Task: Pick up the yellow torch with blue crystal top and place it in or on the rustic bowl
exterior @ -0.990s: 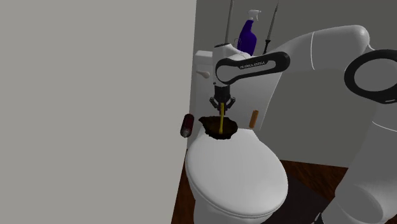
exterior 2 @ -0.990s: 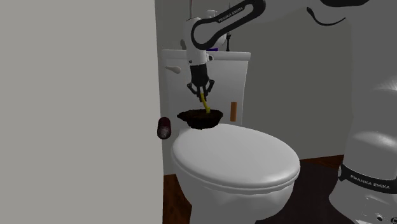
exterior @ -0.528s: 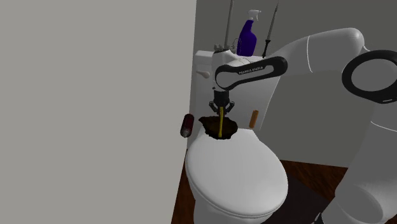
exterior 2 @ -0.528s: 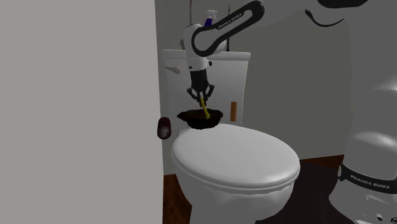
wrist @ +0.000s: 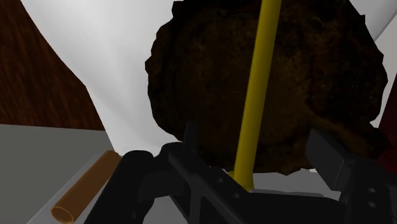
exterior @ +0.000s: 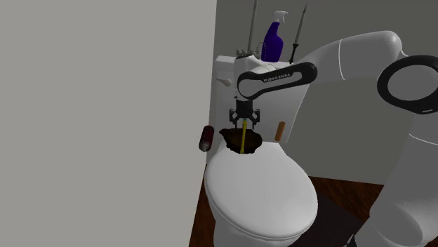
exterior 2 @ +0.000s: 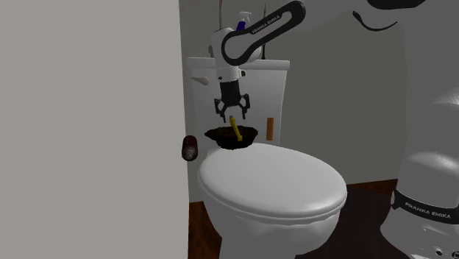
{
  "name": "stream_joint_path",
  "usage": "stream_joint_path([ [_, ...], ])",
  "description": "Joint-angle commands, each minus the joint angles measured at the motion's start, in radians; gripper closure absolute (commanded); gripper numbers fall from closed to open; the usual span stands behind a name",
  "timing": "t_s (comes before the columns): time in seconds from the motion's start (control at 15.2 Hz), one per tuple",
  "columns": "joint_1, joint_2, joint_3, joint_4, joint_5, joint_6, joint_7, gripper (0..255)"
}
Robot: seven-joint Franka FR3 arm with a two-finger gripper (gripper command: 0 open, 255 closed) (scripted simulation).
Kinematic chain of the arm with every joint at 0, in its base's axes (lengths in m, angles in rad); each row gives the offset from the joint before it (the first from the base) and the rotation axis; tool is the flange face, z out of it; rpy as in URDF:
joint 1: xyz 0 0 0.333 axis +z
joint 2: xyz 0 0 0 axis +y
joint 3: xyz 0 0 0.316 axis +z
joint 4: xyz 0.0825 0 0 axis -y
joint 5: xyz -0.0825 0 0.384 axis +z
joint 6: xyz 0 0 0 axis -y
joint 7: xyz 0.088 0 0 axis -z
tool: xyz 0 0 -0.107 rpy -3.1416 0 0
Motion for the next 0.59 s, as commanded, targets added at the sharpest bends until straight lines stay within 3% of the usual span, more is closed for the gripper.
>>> stream_joint_path([
  [0.0, 0.000, 0.000, 0.000, 0.000, 0.000, 0.000, 0.000, 0],
  [0.13, 0.000, 0.000, 0.000, 0.000, 0.000, 0.000, 0.000, 0],
  [0.4, 0.013, -0.013, 0.010, 0.108, 0.014, -0.121, -0.010, 0],
  [0.53, 0.013, -0.014, 0.010, 0.108, 0.014, -0.121, -0.010, 0],
])
